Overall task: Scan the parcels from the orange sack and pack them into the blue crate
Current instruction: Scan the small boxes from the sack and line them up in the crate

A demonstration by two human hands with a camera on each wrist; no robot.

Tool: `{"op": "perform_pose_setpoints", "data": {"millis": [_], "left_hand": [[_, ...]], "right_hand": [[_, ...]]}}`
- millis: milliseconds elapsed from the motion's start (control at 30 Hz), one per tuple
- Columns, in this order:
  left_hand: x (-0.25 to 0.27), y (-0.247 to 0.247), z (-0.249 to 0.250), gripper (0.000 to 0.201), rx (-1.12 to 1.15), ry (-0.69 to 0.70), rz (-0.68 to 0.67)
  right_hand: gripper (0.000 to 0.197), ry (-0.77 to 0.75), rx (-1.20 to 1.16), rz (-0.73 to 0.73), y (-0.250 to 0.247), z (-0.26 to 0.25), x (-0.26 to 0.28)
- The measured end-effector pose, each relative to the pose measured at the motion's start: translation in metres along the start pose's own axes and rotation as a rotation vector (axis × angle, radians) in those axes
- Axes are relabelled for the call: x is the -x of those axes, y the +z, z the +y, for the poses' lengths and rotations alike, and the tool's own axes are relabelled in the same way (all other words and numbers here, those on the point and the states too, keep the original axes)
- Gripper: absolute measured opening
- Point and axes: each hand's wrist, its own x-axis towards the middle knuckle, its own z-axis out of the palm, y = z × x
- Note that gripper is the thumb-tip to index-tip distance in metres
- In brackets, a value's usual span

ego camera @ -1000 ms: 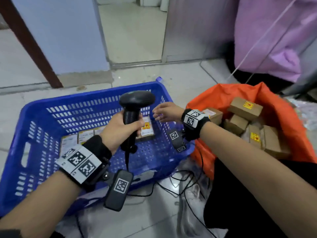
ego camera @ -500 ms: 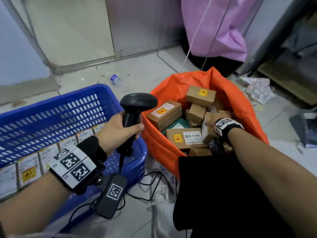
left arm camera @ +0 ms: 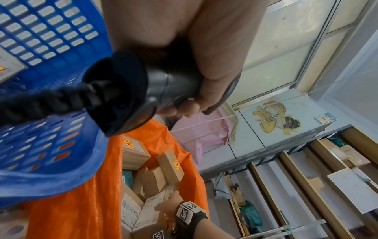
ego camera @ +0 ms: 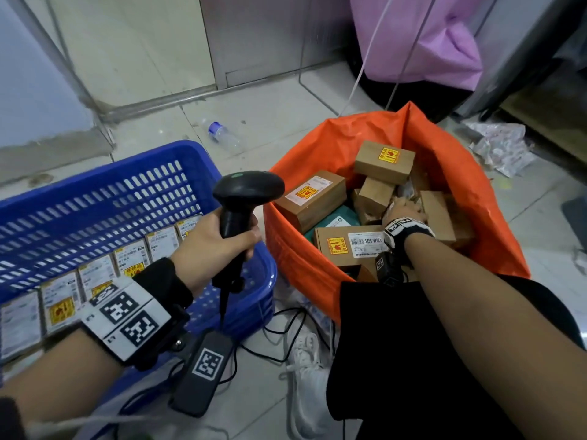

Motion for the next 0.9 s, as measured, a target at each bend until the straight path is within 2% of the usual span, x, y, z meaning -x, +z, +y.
{"op": "perform_pose_setpoints", "data": {"millis": [67,167,200,267,300,333,367,433,500,533,667,700,800,900], "left_hand": [[0.001,-0.001,-0.001,0.006,0.006,0.003,0.002],[0.006,-0.006,-0.003,0.006,0.019,0.007,-0.007],[0.008,-0.008,-0.003,0.006,0.026,0.007,-0.008],[0.013,-0.015,0.0,0.009,0.037,0.016,-0.005],[0.017,-0.019,0.001,0.012,0.043,0.022,0.003],[0.019,-0.025,0.002,0.014,0.05,0.03,0.016],[0.022,-0.032,0.002,0.016,0.056,0.038,0.03],[0.028,-0.044,0.003,0.017,0.063,0.051,0.044],[0.035,-0.057,0.003,0.017,0.075,0.057,0.073],[0.038,-0.063,0.003,0.016,0.08,0.062,0.095],[0.056,-0.087,0.001,0.011,0.117,0.058,0.207],[0.061,-0.094,-0.002,0.012,0.13,0.055,0.24],[0.077,-0.119,-0.01,0.012,0.134,0.052,0.334],[0.095,-0.14,-0.014,0.013,0.151,0.053,0.398]], "right_hand": [[0.071,0.068,-0.024,-0.011,-0.023,-0.005,0.041],[0.067,-0.062,0.094,-0.181,-0.029,-0.006,0.053],[0.067,-0.101,0.095,-0.217,-0.021,-0.002,0.039],[0.078,-0.156,0.2,-0.258,-0.032,-0.001,0.05],[0.073,-0.189,0.216,-0.242,-0.034,-0.001,0.036],[0.056,-0.244,0.198,-0.237,-0.04,-0.006,0.026],[0.044,-0.28,0.182,-0.254,-0.06,-0.014,0.049],[0.051,-0.246,-0.064,-0.294,-0.093,-0.031,0.087],[0.029,-0.266,-0.229,-0.413,-0.111,-0.049,0.118],[0.025,-0.292,-0.293,-0.416,-0.111,-0.06,0.12],[0.057,-0.44,-0.565,-0.467,-0.111,-0.11,0.153],[0.057,-0.475,-0.612,-0.498,-0.112,-0.122,0.168],[0.027,-0.621,-0.69,-0.519,-0.118,-0.156,0.204],[0.026,-0.713,-0.719,-0.505,-0.134,-0.175,0.229]]}}
